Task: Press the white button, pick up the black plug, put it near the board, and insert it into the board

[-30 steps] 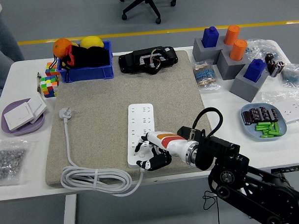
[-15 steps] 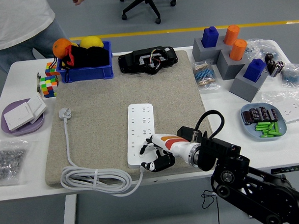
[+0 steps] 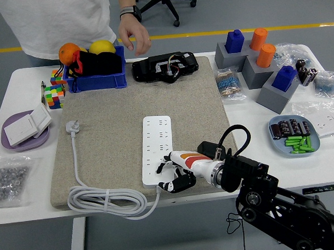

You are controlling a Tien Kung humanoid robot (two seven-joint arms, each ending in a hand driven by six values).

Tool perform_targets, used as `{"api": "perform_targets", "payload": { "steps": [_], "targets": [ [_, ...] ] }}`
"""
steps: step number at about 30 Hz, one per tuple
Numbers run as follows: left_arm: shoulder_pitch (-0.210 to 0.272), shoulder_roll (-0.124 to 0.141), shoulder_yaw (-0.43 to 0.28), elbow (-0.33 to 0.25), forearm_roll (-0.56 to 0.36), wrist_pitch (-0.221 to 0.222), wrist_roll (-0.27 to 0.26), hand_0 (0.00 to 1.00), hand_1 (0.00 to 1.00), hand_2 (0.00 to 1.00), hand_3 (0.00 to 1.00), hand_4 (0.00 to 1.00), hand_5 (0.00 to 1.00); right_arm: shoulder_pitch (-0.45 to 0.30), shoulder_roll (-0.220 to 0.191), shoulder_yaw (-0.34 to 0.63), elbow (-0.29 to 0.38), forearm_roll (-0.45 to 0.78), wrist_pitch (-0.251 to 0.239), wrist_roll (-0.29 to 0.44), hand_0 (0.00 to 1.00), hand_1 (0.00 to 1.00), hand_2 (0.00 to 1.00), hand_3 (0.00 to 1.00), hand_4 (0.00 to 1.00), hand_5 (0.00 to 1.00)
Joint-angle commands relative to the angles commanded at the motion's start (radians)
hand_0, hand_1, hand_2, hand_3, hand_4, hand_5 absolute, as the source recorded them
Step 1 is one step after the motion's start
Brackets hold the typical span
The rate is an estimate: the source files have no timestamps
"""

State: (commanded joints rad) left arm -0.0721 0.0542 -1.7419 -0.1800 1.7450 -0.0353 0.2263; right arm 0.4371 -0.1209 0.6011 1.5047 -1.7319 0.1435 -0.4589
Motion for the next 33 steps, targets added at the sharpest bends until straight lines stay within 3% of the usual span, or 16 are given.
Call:
{"api": "perform_targets", "payload": {
  "steps": [15,18,19,24,25,30,31,33],
  "targets": [
    [-0.004,0.005,0.006,0.000,0.002,-0.002,0.003,0.833,0.805,0.784,0.807,0.605,0.498,0.039,-0.012,0.120,0.115,0.013,0.012,0.023,0.002,0.002,0.115,0.644,0.732,0.392],
    [-0.004,0.006,0.010,0.000,0.003,-0.003,0.002,0.833,0.805,0.784,0.807,0.605,0.498,0.031,-0.015,0.124,0.114,-0.007,-0.021,0.068,0.002,0.002,0.115,0.644,0.732,0.392],
    [-0.004,0.006,0.010,0.000,0.004,-0.003,0.003,0.833,0.805,0.784,0.807,0.605,0.498,0.028,-0.016,0.127,0.112,-0.015,-0.034,0.085,0.085,0.052,0.152,0.653,0.736,0.384],
    [-0.004,0.006,0.012,0.000,0.002,-0.002,0.001,0.833,0.805,0.784,0.807,0.605,0.498,-0.002,-0.035,0.169,0.095,-0.042,-0.093,0.175,0.085,0.052,0.152,0.653,0.736,0.384],
    [-0.004,0.006,0.012,0.000,0.002,-0.002,0.001,0.833,0.805,0.783,0.807,0.604,0.498,-0.008,-0.038,0.177,0.093,-0.046,-0.099,0.189,0.432,0.284,0.338,0.668,0.774,0.385],
    [-0.003,0.002,0.002,0.000,0.008,-0.002,0.002,0.833,0.805,0.783,0.807,0.604,0.498,-0.049,-0.053,0.263,0.074,-0.072,-0.138,0.277,0.432,0.284,0.338,0.668,0.774,0.385],
    [-0.003,0.001,0.002,0.000,0.007,-0.002,0.002,0.833,0.805,0.783,0.807,0.604,0.498,-0.056,-0.056,0.281,0.070,-0.080,-0.143,0.288,0.744,0.714,0.643,0.721,0.870,0.370],
    [-0.005,0.001,0.007,0.000,0.002,-0.002,0.001,0.833,0.805,0.783,0.807,0.604,0.498,-0.073,-0.062,0.322,0.061,-0.106,-0.151,0.307,0.744,0.714,0.643,0.721,0.870,0.370]
  ]
}}
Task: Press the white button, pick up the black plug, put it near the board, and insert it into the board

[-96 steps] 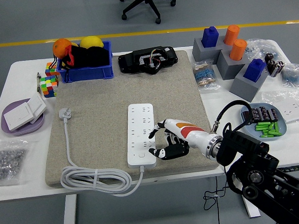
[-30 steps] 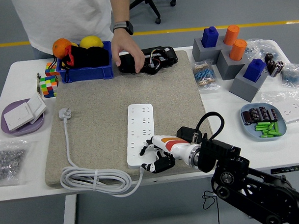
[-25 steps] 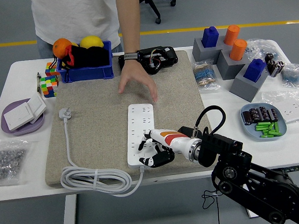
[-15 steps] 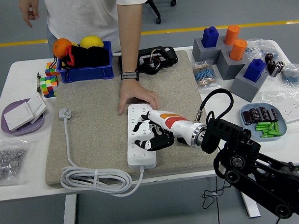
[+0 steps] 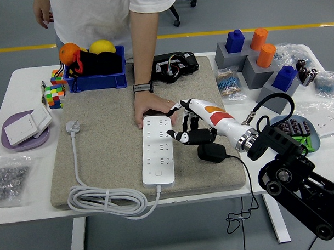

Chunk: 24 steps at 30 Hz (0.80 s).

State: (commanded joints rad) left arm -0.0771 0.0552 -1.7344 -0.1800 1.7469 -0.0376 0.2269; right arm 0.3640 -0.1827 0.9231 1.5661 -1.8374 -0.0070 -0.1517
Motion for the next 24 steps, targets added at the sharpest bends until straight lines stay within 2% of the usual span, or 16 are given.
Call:
{"api": "perform_targets", "payload": {
  "steps": [3,4,9,10,12,17,24],
  "targets": [
    [-0.003,0.000,0.000,0.000,-0.002,0.001,-0.001,0.833,0.805,0.783,0.807,0.604,0.498,-0.029,-0.009,0.068,-0.015,-0.008,-0.005,0.018,0.744,0.714,0.643,0.721,0.870,0.370],
    [-0.004,0.000,0.000,0.000,-0.002,0.001,-0.001,0.833,0.805,0.783,0.807,0.604,0.498,-0.042,-0.011,0.092,-0.020,-0.012,-0.004,0.022,0.993,0.887,0.846,0.660,0.976,0.288],
    [-0.004,0.001,-0.002,0.000,-0.002,0.001,-0.002,0.833,0.805,0.783,0.807,0.604,0.498,-0.094,-0.013,0.187,-0.036,-0.029,0.010,0.026,0.993,0.887,0.846,0.660,0.976,0.288],
    [-0.004,0.001,-0.004,0.000,0.000,0.001,-0.001,0.833,0.805,0.783,0.806,0.604,0.499,-0.102,-0.013,0.197,-0.037,-0.032,0.013,0.026,0.995,0.902,0.872,0.540,0.998,0.259],
    [-0.004,0.001,-0.003,0.000,-0.001,0.001,-0.002,0.833,0.805,0.783,0.806,0.604,0.499,-0.120,-0.016,0.214,-0.041,-0.038,0.016,0.028,0.995,0.902,0.872,0.540,0.998,0.259],
    [-0.004,0.002,-0.005,0.000,0.000,0.001,-0.002,0.833,0.805,0.782,0.806,0.603,0.498,-0.164,-0.028,0.219,-0.045,-0.028,0.022,0.034,0.979,0.892,0.849,0.516,0.998,0.230],
    [-0.004,0.000,0.000,0.000,-0.002,0.001,-0.004,0.834,0.805,0.783,0.806,0.603,0.498,-0.185,-0.025,0.197,-0.059,-0.013,0.020,0.044,0.968,0.881,0.842,0.502,0.998,0.221]
  ]
}}
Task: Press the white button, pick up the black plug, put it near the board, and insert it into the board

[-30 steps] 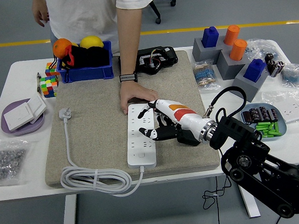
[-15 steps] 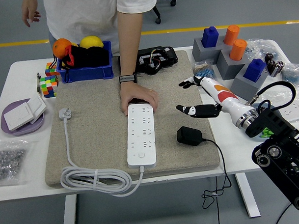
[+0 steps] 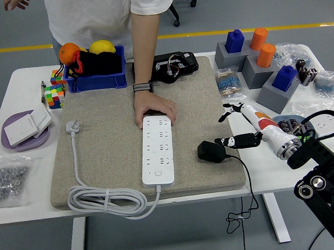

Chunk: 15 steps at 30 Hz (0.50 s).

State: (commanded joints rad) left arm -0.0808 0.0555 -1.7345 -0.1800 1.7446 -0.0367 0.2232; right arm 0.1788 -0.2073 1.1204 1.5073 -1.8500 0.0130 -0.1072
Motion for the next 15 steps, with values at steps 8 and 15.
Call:
{"api": "perform_targets", "payload": {
  "steps": [8,15],
  "targets": [
    [-0.003,-0.001,0.008,0.000,-0.004,-0.001,-0.001,0.833,0.805,0.783,0.806,0.604,0.498,-0.002,0.007,-0.052,-0.023,0.018,0.005,0.000,0.953,0.861,0.832,0.508,0.998,0.208],
    [-0.001,-0.001,-0.001,0.000,0.004,-0.001,0.001,0.833,0.804,0.783,0.806,0.604,0.497,-0.005,0.003,-0.084,-0.032,0.018,0.013,-0.007,0.925,0.834,0.806,0.510,0.998,0.201]
  ]
}}
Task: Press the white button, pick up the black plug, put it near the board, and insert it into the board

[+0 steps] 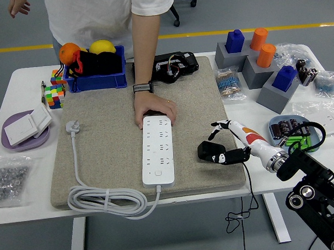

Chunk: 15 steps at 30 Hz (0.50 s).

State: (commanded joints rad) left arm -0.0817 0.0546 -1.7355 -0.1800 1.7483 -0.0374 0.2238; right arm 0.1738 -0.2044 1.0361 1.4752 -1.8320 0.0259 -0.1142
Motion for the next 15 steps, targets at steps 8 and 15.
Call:
{"api": "perform_targets", "payload": {
  "steps": [8,15],
  "targets": [
    [-0.001,0.000,0.006,0.000,-0.006,0.000,-0.002,0.833,0.804,0.783,0.806,0.604,0.497,0.010,-0.001,-0.020,-0.015,0.000,0.003,-0.008,0.885,0.780,0.757,0.498,0.998,0.186],
    [-0.001,-0.001,0.010,0.000,-0.009,0.000,-0.002,0.833,0.804,0.783,0.806,0.604,0.497,0.018,-0.004,-0.035,-0.038,0.005,0.002,-0.005,0.875,0.770,0.753,0.500,0.998,0.183]
  ]
}}
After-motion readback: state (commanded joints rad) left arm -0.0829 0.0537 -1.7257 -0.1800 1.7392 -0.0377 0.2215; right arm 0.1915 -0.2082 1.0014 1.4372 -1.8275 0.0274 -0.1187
